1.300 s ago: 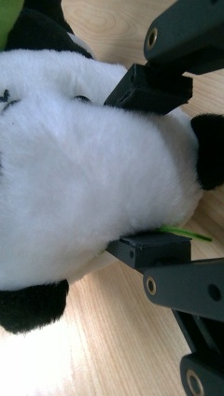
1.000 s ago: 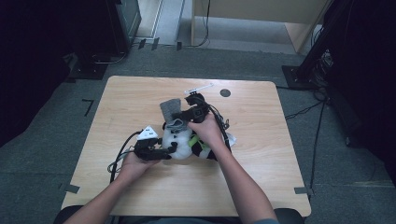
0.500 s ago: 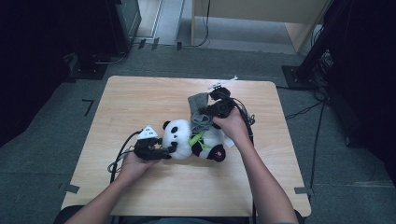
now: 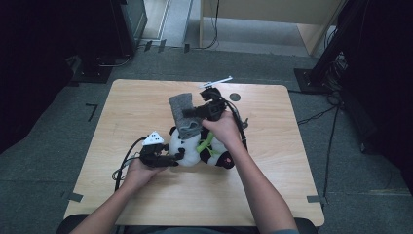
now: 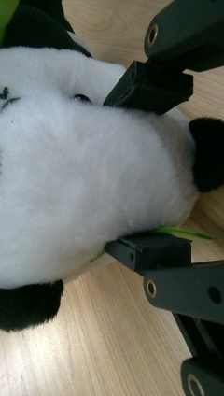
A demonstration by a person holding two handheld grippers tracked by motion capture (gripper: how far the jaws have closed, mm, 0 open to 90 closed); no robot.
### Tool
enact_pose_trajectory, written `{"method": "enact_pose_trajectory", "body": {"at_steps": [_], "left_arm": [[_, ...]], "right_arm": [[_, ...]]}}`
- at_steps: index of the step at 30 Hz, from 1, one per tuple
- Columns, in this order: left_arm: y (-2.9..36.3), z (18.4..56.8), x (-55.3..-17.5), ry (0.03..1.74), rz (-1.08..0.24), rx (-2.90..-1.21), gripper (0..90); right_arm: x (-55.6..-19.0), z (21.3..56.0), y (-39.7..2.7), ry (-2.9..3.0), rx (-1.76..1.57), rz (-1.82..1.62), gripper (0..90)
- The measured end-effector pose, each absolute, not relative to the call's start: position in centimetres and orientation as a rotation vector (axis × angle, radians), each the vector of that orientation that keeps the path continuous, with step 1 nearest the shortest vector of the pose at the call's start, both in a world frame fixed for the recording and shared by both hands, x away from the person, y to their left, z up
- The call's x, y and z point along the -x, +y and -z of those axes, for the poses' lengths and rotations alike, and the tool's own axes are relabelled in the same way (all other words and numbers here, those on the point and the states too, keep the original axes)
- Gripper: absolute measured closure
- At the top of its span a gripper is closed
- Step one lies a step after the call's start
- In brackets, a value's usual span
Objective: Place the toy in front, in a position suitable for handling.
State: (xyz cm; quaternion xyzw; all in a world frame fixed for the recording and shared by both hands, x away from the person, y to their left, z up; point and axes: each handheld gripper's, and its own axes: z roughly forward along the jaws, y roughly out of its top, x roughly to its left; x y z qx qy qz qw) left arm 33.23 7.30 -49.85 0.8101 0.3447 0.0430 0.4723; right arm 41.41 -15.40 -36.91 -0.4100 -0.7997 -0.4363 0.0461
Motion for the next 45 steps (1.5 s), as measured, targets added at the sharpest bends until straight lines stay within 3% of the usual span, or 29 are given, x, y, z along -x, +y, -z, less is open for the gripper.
{"method": "enact_pose_trajectory", "body": {"at_steps": [6, 11, 17, 23, 25, 26, 27, 29, 32, 45], "left_arm": [[7.3, 49.9, -33.2, 0.842, -0.114, -1.996, 36.6], [7.2, 50.0, -33.4, 0.843, -0.103, -1.987, 31.9], [7.0, 50.1, -33.5, 0.853, -0.074, -1.984, 13.7], [6.1, 50.6, -33.7, 0.861, -0.101, -1.981, 2.6], [6.2, 50.9, -34.1, 0.878, -0.071, -1.978, 3.8], [6.3, 50.8, -34.1, 0.872, -0.069, -1.981, 14.1], [6.4, 50.7, -34.0, 0.871, -0.065, -1.984, 14.1], [6.6, 50.4, -33.9, 0.869, -0.071, -1.988, 24.4], [6.6, 50.4, -33.8, 0.861, -0.076, -1.979, 31.7], [6.5, 50.3, -33.9, 0.875, -0.065, -1.965, 37.6]], "right_arm": [[-42.2, 41.4, -14.1, -2.454, 1.286, 1.165, 76.4], [-42.1, 41.8, -14.5, -2.449, 1.301, 1.178, 75.2], [-41.9, 42.2, -14.4, -2.475, 1.288, 1.181, 76.9], [-42.1, 42.6, -14.2, -2.482, 1.278, 1.171, 77.6], [-42.0, 42.6, -14.1, -2.492, 1.276, 1.172, 77.6], [-42.0, 42.6, -14.1, -2.494, 1.281, 1.169, 77.5], [-42.0, 42.6, -14.1, -2.494, 1.281, 1.169, 77.5], [-42.1, 42.5, -14.2, -2.482, 1.288, 1.163, 76.9], [-42.2, 42.2, -14.7, -2.473, 1.302, 1.156, 75.9], [-42.3, 40.5, -19.4, -2.575, 1.425, 1.044, 76.7]]}}
